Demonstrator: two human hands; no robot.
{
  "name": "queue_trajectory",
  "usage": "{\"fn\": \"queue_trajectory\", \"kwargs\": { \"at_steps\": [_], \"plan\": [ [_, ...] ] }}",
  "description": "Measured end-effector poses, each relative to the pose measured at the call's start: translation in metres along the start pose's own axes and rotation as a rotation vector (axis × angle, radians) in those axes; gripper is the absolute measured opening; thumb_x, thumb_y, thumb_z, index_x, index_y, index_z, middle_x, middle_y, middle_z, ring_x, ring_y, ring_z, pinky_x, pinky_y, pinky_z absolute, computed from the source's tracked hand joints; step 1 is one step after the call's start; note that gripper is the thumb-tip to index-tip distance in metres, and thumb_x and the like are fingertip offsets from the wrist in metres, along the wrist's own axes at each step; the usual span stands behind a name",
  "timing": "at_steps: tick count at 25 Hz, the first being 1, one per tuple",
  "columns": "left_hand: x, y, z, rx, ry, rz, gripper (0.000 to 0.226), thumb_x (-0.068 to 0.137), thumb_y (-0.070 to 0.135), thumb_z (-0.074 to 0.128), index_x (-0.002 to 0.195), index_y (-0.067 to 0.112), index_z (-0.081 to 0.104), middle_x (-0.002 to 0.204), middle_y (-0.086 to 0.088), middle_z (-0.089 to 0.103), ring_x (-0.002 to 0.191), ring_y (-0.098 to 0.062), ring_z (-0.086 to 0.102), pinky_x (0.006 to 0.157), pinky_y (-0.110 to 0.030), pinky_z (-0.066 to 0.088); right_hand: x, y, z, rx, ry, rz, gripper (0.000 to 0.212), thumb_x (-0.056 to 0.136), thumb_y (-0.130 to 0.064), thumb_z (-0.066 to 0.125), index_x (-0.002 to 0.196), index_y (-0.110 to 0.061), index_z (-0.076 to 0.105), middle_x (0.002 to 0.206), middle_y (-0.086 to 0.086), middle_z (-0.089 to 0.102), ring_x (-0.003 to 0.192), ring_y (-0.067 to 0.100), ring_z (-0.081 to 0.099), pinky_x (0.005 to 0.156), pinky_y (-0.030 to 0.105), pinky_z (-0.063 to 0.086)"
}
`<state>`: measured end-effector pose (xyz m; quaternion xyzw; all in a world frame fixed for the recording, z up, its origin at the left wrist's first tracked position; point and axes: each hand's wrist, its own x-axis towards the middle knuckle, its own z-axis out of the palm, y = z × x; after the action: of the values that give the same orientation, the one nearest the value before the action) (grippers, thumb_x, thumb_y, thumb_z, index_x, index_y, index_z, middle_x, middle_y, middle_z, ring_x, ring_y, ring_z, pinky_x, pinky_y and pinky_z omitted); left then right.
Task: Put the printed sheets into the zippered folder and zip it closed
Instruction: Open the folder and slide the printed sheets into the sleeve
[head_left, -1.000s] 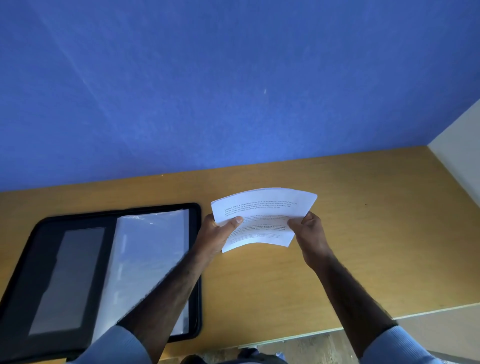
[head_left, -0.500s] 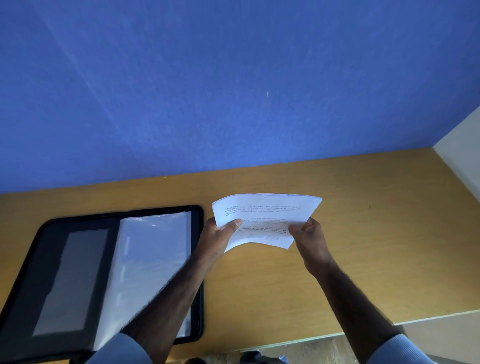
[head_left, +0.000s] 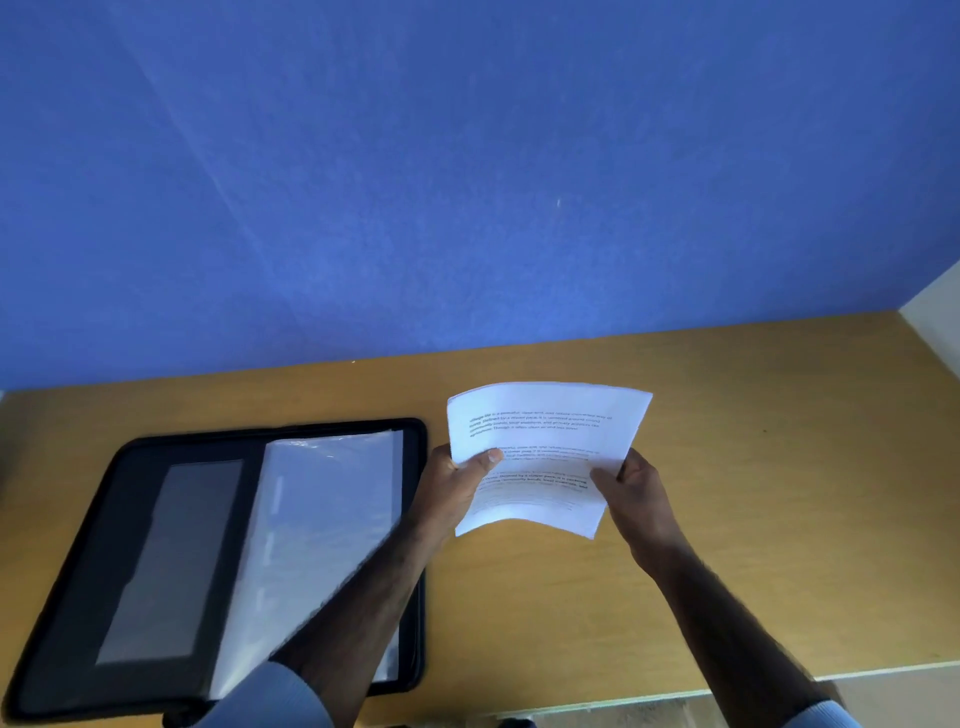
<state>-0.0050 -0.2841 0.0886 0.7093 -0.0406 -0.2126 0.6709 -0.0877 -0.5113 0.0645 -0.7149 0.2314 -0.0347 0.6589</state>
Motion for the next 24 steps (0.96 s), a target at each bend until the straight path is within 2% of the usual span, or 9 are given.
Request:
{"fn": "queue_trajectory", "kwargs": {
  "at_steps": [4, 9, 12, 14, 16, 18, 20, 22, 24],
  "plan": [
    [0.004, 0.009, -0.032, -0.013, 0.077, -0.032, 0.025, 0.088, 0.027, 0.072, 0.112, 0.023, 0.077, 0.111, 0.007, 0.078, 0.108, -0.012, 0.073, 0.099, -0.039, 0.054, 0.002, -0.001, 0.018, -0.074, -0.056, 0.0, 0.022, 0.094, -0.011, 0.056, 0.096, -0.027, 0.071, 0.095, -0.003, 0.077, 0.083, 0.014, 0.07, 0.071, 0.035, 0.052],
    [0.01, 0.011, -0.106, -0.085, 0.162, -0.097, 0.029, 0.083, 0.03, 0.073, 0.11, 0.022, 0.078, 0.11, 0.006, 0.078, 0.107, -0.014, 0.073, 0.099, -0.039, 0.053, 0.018, -0.013, 0.082, -0.158, -0.149, 0.034, 0.01, 0.095, -0.009, 0.061, 0.088, -0.009, 0.069, 0.083, 0.013, 0.072, 0.071, 0.022, 0.057, 0.066, 0.04, 0.046],
    [0.019, 0.002, -0.154, -0.052, 0.281, -0.036, 0.032, 0.089, 0.043, 0.066, 0.11, 0.021, 0.075, 0.112, 0.008, 0.077, 0.105, -0.01, 0.07, 0.094, -0.036, 0.052, 0.028, -0.025, 0.128, -0.214, -0.139, 0.037, 0.011, 0.092, -0.005, 0.062, 0.086, 0.004, 0.064, 0.076, 0.01, 0.06, 0.069, 0.018, 0.047, 0.065, 0.035, 0.038],
    [0.028, -0.011, -0.191, 0.102, 0.416, -0.008, 0.036, 0.092, 0.044, 0.059, 0.104, 0.014, 0.074, 0.103, 0.004, 0.076, 0.101, -0.015, 0.07, 0.089, -0.039, 0.052, 0.039, -0.037, 0.15, -0.267, -0.113, 0.025, 0.014, 0.091, -0.006, 0.062, 0.084, 0.005, 0.062, 0.072, 0.008, 0.054, 0.066, 0.017, 0.041, 0.062, 0.033, 0.033],
    [0.038, -0.032, -0.229, 0.417, 0.46, -0.029, 0.026, 0.094, 0.034, 0.061, 0.109, 0.015, 0.073, 0.107, -0.002, 0.076, 0.105, -0.022, 0.07, 0.087, -0.033, 0.05, 0.052, -0.053, 0.164, -0.321, -0.08, 0.0, 0.015, 0.091, -0.005, 0.062, 0.082, 0.006, 0.061, 0.07, 0.008, 0.051, 0.065, 0.017, 0.038, 0.061, 0.033, 0.031],
    [0.047, -0.055, -0.261, 0.771, 0.346, -0.036, 0.032, 0.094, 0.022, 0.065, 0.125, 0.016, 0.068, 0.13, -0.003, 0.068, 0.118, -0.025, 0.065, 0.097, -0.032, 0.047, 0.067, -0.07, 0.173, -0.361, -0.034, -0.029, 0.012, 0.091, -0.005, 0.061, 0.083, 0.005, 0.063, 0.07, 0.013, 0.055, 0.067, 0.018, 0.042, 0.062, 0.033, 0.033],
    [0.056, -0.075, -0.282, 1.02, 0.219, -0.019, 0.043, 0.093, 0.021, 0.066, 0.135, 0.02, 0.062, 0.145, -0.001, 0.057, 0.127, -0.028, 0.057, 0.102, -0.036, 0.045, 0.081, -0.087, 0.184, -0.397, 0.022, -0.047, 0.009, 0.091, -0.004, 0.062, 0.086, 0.002, 0.067, 0.077, 0.023, 0.064, 0.071, 0.018, 0.048, 0.065, 0.033, 0.038],
    [0.064, -0.084, -0.29, 1.151, 0.158, 0.008, 0.045, 0.091, 0.023, 0.069, 0.135, 0.023, 0.061, 0.14, -0.002, 0.06, 0.122, -0.031, 0.057, 0.095, -0.039, 0.049, 0.092, -0.103, 0.193, -0.446, 0.066, -0.078, 0.008, 0.09, -0.005, 0.062, 0.087, -0.001, 0.069, 0.083, 0.024, 0.068, 0.071, 0.018, 0.05, 0.067, 0.034, 0.04],
    [0.069, -0.087, -0.292, 1.244, 0.128, 0.073, 0.04, 0.088, 0.023, 0.07, 0.127, 0.021, 0.065, 0.124, -0.004, 0.065, 0.112, -0.032, 0.057, 0.085, -0.04, 0.051, 0.101, -0.115, 0.202, -0.479, 0.103, -0.106, 0.009, 0.089, -0.008, 0.063, 0.086, -0.001, 0.068, 0.089, 0.025, 0.07, 0.071, 0.017, 0.052, 0.067, 0.033, 0.041]
  ]
}}
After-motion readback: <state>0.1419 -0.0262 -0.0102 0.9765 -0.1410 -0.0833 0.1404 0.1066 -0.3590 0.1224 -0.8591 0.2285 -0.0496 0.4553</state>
